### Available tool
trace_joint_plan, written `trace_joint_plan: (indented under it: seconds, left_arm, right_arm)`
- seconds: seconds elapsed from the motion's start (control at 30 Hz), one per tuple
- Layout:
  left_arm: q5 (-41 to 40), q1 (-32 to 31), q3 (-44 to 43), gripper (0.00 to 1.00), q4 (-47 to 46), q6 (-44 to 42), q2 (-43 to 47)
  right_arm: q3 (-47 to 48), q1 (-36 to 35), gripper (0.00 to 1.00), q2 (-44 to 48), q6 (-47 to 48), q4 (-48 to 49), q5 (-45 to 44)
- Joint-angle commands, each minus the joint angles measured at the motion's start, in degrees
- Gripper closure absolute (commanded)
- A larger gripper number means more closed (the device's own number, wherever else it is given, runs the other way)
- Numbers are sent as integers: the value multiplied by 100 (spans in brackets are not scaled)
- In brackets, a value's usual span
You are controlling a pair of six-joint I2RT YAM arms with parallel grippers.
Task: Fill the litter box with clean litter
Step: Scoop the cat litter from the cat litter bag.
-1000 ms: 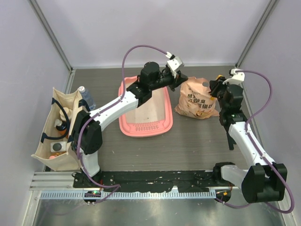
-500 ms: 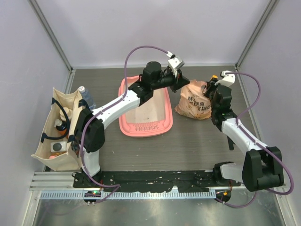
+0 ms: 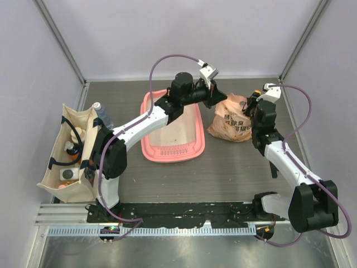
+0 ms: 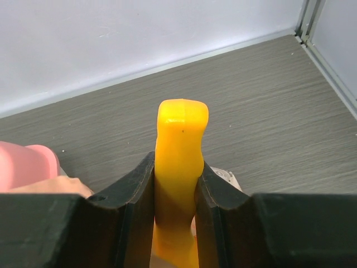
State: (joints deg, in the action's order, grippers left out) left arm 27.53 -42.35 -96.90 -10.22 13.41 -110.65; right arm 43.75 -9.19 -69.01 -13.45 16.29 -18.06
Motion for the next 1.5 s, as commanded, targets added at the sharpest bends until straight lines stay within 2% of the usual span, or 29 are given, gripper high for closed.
trace_joint_plan:
  seconds: [0.0,0.17,0.3,0.4,0.43,0.5,0.53,0.67,0.97,1.07,1.17,1.2,1.27,1.3,1.33,1.37,1.47]
  left_arm:
    - [-160,16,-399,100,-183,118,-35]
    - [-213,16,-944,100,81,109,-184]
    - [-160,16,-1050,100,126,179,-264]
    - [-204,7,-1059,100,117,197,-264]
    - [-221,7,-1050,100,117,188,-255]
    - [-222,16,-1050,100,99,75,-229]
    - [-222,16,-1050,100,99,31,-220]
    - [-178,34,-971,100,3,-84,-185]
    - [-125,25,-646,100,-288,109,8]
    - [-90,25,-628,100,-262,101,35]
    - [-81,34,-637,100,-235,57,52]
    - [-81,34,-628,100,-244,39,70]
    - [-81,25,-637,100,-244,21,70]
    - [-72,34,-619,100,-244,21,79]
    - [-72,25,-619,100,-244,21,70]
    - [-72,25,-611,100,-244,13,70]
    - [-63,25,-584,100,-244,-49,79]
  right_arm:
    - [-165,189,99,353,546,-452,-189]
    - [-95,304,99,450,334,-30,-258]
    - [-77,540,99,416,247,-12,-320]
    - [11,1031,99,240,-305,-240,-417]
    - [176,1347,99,126,-490,-606,-391]
    - [371,1699,99,11,-876,-977,142]
    - [476,1928,99,-76,-887,-1170,894]
    - [714,2044,99,-314,-554,-1489,2172]
    - [547,2062,99,72,-720,-1023,2071]
    - [714,2062,99,64,-720,-1487,2017]
    - [706,2070,99,160,-440,-1760,2403]
    - [697,2070,98,178,-439,-1909,2413]
    - [705,2070,79,143,-317,-2007,2587]
    - [714,2070,78,108,-264,-2138,2867]
    - [688,2070,98,90,-202,-2139,3009]
    - [653,2070,99,125,-202,-2139,3011]
    - [162,2070,99,589,-333,-1334,3046]
